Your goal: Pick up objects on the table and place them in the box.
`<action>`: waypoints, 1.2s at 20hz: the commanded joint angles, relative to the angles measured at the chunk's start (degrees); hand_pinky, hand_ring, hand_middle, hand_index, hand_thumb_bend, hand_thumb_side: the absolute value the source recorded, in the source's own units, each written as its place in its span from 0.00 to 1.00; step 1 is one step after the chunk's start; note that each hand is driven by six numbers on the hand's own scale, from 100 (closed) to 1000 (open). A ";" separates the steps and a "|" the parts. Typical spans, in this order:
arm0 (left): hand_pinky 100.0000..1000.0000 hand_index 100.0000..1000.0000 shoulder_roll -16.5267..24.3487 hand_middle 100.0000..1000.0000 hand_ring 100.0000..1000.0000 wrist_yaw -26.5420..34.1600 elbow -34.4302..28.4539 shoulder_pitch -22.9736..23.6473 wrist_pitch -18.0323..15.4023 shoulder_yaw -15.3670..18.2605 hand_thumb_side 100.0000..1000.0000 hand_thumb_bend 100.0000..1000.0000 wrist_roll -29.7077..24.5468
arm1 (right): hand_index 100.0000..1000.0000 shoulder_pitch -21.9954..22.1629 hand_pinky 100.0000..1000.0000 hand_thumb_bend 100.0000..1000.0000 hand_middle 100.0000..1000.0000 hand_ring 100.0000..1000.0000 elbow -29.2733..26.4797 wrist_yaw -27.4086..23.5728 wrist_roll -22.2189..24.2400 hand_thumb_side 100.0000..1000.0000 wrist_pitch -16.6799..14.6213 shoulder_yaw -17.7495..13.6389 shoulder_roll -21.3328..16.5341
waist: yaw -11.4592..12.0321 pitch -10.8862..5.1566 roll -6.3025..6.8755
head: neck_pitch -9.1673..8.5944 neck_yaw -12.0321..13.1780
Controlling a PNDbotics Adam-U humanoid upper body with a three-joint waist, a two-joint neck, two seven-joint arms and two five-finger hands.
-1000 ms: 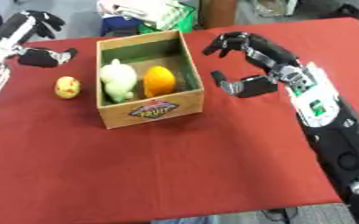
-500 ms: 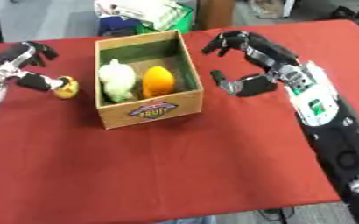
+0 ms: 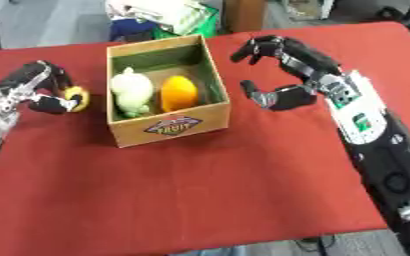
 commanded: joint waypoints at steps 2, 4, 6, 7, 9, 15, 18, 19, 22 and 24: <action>0.49 0.28 1.37 0.05 0.14 -0.99 -2.01 -1.56 2.52 1.41 0.12 0.00 7.00 | 0.80 -0.70 0.62 0.00 0.68 0.76 -0.63 0.19 0.15 0.29 -0.21 -0.60 -0.98 | -0.04 -0.97 0.02 | -0.11 -0.13; 0.48 0.27 1.73 0.04 0.13 0.89 -4.07 -1.84 3.66 1.67 0.12 0.00 10.20 | 0.80 -0.64 0.62 0.00 0.68 0.76 -0.62 0.20 0.17 0.29 -0.19 -0.59 -1.00 | -0.03 -1.04 0.12 | -0.08 -0.18; 0.48 0.27 2.15 0.04 0.13 3.89 -7.05 -2.42 4.28 1.64 0.12 0.00 12.03 | 0.80 -0.61 0.62 0.00 0.68 0.76 -0.60 0.20 0.20 0.29 -0.17 -0.59 -0.98 | -0.04 -1.12 0.20 | -0.04 -0.21; 0.49 0.27 2.30 0.04 0.13 5.56 -8.59 -2.79 4.44 1.44 0.12 0.00 12.43 | 0.80 -0.60 0.62 0.00 0.68 0.76 -0.59 0.20 0.23 0.29 -0.17 -0.57 -0.96 | -0.05 -1.17 0.23 | -0.01 -0.20; 0.49 0.28 2.20 0.04 0.13 9.05 -11.77 -4.03 4.42 0.57 0.13 0.00 12.43 | 0.80 -0.56 0.62 0.00 0.68 0.76 -0.53 0.22 0.32 0.29 -0.22 -0.48 -0.88 | -0.13 -1.31 0.27 | 0.07 -0.05; 0.50 0.29 -1.92 0.05 0.14 13.02 -15.61 -8.18 1.97 -3.94 0.12 0.00 7.61 | 0.80 -0.71 0.62 0.00 0.68 0.76 -0.38 -0.11 0.89 0.29 -0.60 0.09 0.11 | -0.85 -1.78 -0.01 | 0.32 1.00; 0.56 0.45 -4.76 0.26 0.33 11.17 -13.51 -8.55 -0.44 -5.68 0.11 0.00 3.25 | 0.80 -0.90 0.62 0.00 0.68 0.76 -0.30 -0.27 1.17 0.29 -0.72 0.20 0.62 | -1.42 -1.86 -0.07 | 0.32 1.40; 0.57 0.46 -5.47 0.27 0.34 10.15 -12.46 -8.42 -1.66 -6.01 0.11 0.00 1.43 | 0.80 -0.92 0.62 0.00 0.68 0.76 -0.30 -0.33 1.24 0.29 -0.72 0.22 0.70 | -1.51 -1.87 -0.04 | 0.32 1.44; 0.61 0.56 -6.91 0.39 0.44 8.12 -9.40 -7.51 -4.71 -5.90 0.14 0.16 -2.62 | 0.80 -0.90 0.62 0.00 0.68 0.76 -0.30 -0.44 1.43 0.29 -0.66 0.22 0.77 | -1.59 -1.87 0.09 | 0.30 1.30; 0.65 0.66 -7.29 0.50 0.52 8.26 -8.06 -6.89 -6.37 -5.65 0.19 0.40 -4.96 | 0.80 -0.81 0.62 0.00 0.68 0.76 -0.30 -0.45 1.55 0.29 -0.59 0.17 0.74 | -1.57 -1.84 0.18 | 0.33 1.13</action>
